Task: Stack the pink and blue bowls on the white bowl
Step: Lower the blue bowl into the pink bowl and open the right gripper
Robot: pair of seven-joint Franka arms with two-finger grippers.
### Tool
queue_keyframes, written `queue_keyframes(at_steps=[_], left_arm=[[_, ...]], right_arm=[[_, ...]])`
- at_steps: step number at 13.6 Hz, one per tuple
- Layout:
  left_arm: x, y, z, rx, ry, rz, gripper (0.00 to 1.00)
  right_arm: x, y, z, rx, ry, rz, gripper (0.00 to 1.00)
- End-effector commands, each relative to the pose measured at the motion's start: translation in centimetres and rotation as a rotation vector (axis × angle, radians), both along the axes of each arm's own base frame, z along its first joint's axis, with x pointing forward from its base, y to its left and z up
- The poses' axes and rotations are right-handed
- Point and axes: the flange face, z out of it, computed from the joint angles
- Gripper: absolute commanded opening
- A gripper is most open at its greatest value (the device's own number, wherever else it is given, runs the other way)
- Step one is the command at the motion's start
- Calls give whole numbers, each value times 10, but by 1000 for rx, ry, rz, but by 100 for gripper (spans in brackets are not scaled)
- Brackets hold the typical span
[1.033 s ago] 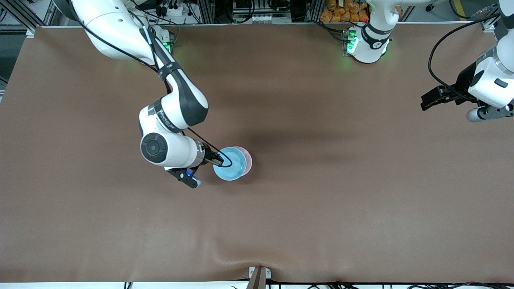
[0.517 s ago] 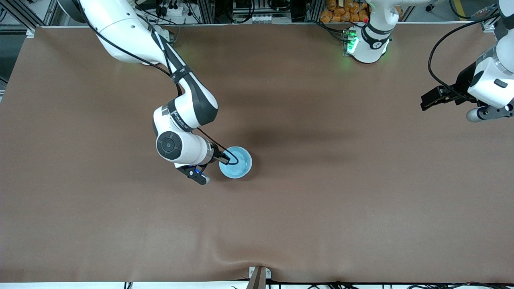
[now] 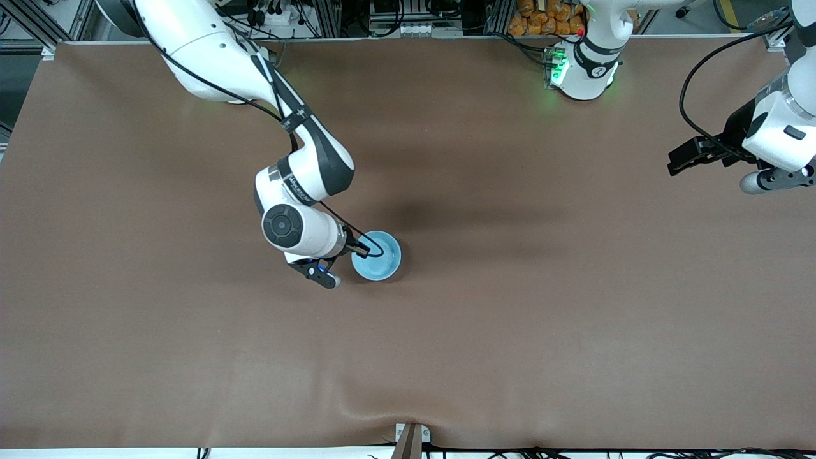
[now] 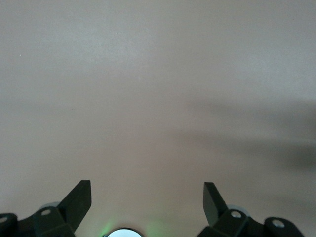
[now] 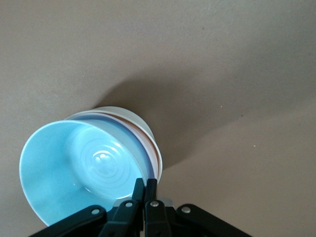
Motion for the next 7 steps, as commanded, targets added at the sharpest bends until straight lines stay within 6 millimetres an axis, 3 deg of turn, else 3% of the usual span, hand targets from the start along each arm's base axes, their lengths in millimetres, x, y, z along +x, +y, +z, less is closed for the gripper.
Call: queue_keyframes(at_steps=[1,3,4,5,6,7], left_arm=[[-8,3,4,21,-19,-11,100],[-8,2,4,21,-19,-12,100],[-8,2,5,21,-21,-12,100],[-8,2,5,21,-21,-12,100],[-7,2,4,21,-19,-12,100],[-7,2,4,21,-19,-14,100]], right_arm=[[-2,1,-4,-22,-11,-2,0],[-1,-4,-10,-25,-7,-7,0],[1,-8,-13,-27,-2,-15,30],[3,-12,-14,-30,5,-19,71],[6,-15,-11,-29,4,-24,93],[9,-17,-5,-24,-2,-23,100]])
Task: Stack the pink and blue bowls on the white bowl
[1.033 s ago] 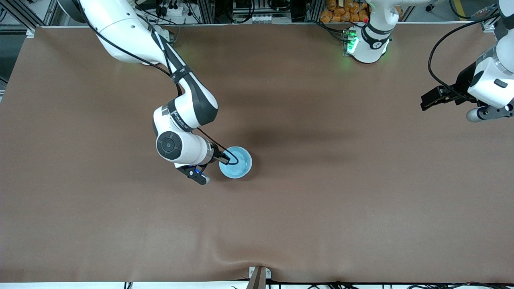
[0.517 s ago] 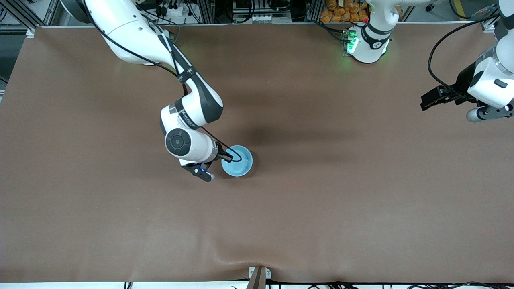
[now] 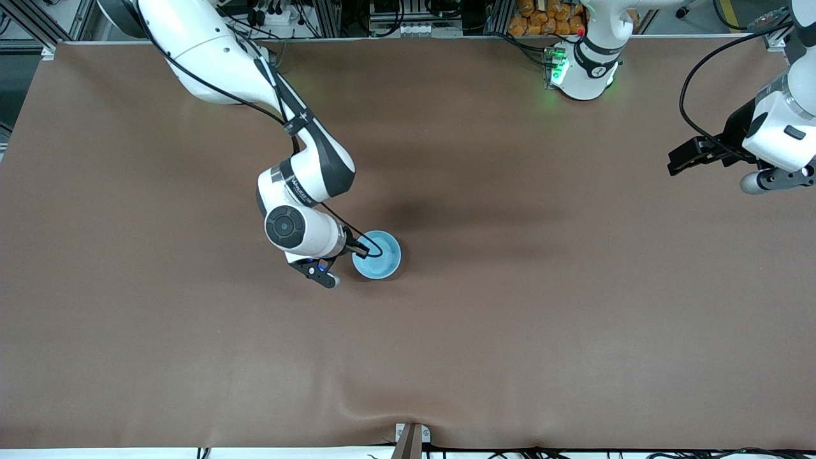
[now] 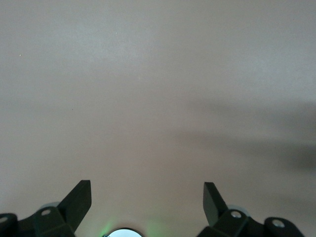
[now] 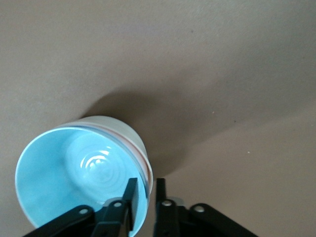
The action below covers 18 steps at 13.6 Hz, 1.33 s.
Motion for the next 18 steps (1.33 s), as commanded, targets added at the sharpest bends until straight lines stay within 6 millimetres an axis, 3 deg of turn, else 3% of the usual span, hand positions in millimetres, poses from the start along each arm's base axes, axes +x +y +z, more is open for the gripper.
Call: queue_keyframes(at_steps=[1,5,7,10,13,14,16,18], left_arm=[[-7,2,5,21,-21,-12,100],[-7,2,4,21,-19,-12,100],[-7,1,4,21,-19,-14,100],[-7,1,4,21,-19,-14,100],[-7,1,4,21,-19,-14,100],[-7,1,5,20,-21,-14,100],[-6,1,3,21,-18,-14,100],[-6,1,3,21,-18,-14,100]], right_arm=[[9,-6,14,-5,-6,-5,100],[22,-5,52,-1,17,9,100],[30,-16,76,-6,30,9,100],[67,-80,136,1,12,-19,100],[93,-141,188,51,-48,114,100],[99,-160,193,60,-69,149,100],[100,-208,225,52,-107,194,100],[91,-232,248,-35,-113,295,100]])
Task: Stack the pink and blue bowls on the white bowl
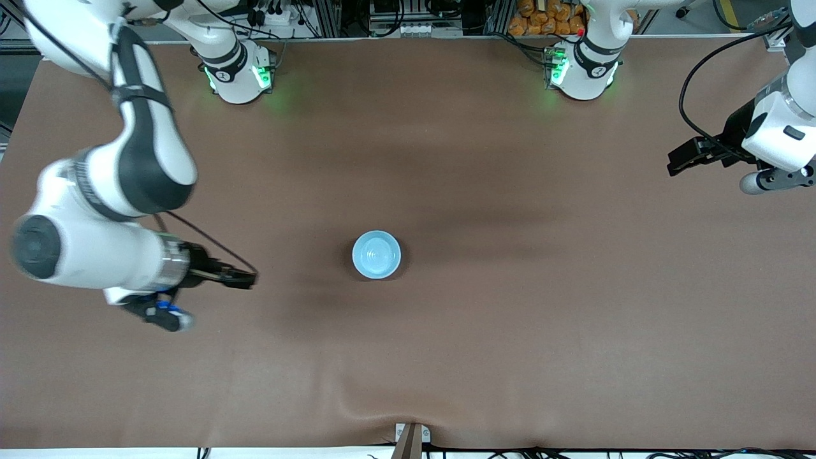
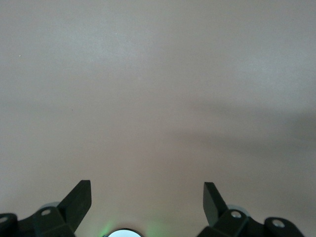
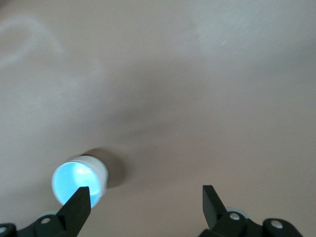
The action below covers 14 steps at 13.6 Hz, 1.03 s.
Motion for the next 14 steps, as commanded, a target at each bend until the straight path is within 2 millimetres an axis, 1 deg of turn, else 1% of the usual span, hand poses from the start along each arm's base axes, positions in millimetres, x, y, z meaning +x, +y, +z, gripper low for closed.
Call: queue_keyframes(at_steps=[1,2,3,5,6,7,8,9,10,11,13,14], left_arm=[[-7,2,4,21,-16,-13,100],[-7,2,4,21,-16,-13,100],[-7,2,4,21,-16,-13,100],[-7,2,4,21,-16,-13,100],[-7,2,5,21,-17,-13,100],[-7,2,5,21,-19,-13,100],[-7,2,5,21,-19,-13,100],[-7,2,5,21,-19,-13,100],[-7,2,7,20,-22,-13,100],[-7,2,7,20,-22,-13,100],[-7,1,7,20,-24,-16,100],[-7,2,7,20,-22,-13,100]], right_arm=[[-20,-15,49,-124,-35,104,100],[-27,-22,62,-181,-37,116,100],[-38,-36,79,-204,-19,128,100],[-58,-80,117,-179,-15,260,100],[-67,-90,131,-171,-27,280,100],[-76,-106,144,-170,-37,252,100],[-89,-112,156,-172,-47,241,100],[-103,-112,165,-177,-54,240,100],[-115,-111,171,-182,-60,242,100],[-122,-110,177,-184,-69,243,100],[-124,-111,184,-185,-83,246,100],[-123,-112,184,-184,-82,251,100]])
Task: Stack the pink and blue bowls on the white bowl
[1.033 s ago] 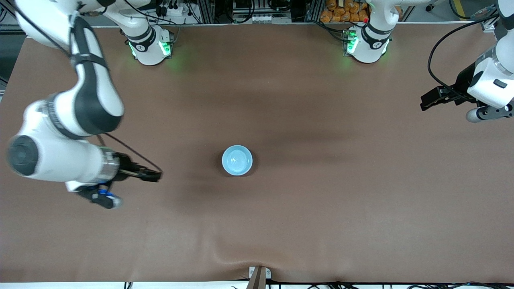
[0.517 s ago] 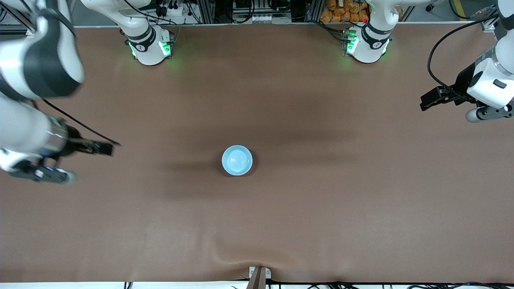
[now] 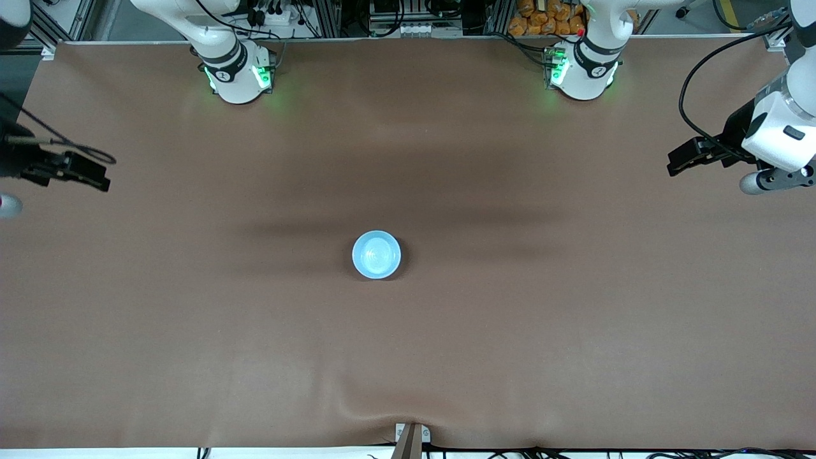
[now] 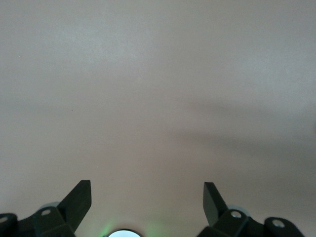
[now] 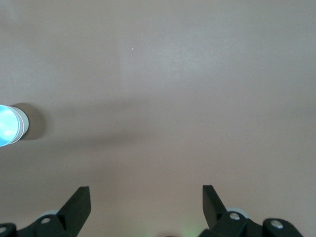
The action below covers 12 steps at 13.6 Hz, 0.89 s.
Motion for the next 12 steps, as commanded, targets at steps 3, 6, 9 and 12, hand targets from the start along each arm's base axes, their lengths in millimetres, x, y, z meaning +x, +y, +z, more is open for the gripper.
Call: queue_keyframes(at_steps=[3,6,9,12], left_arm=[[-7,2,8,20,-21,-14,100],[-7,1,8,19,-22,-15,100],[-8,0,9,13,-25,-14,100],[-9,-3,9,10,-23,-19,100]], right_arm=[[-8,4,12,-31,-14,20,100],[-13,6,28,-8,-19,21,100],[-23,7,25,-6,-6,30,100],[-41,-4,19,38,-24,52,100]])
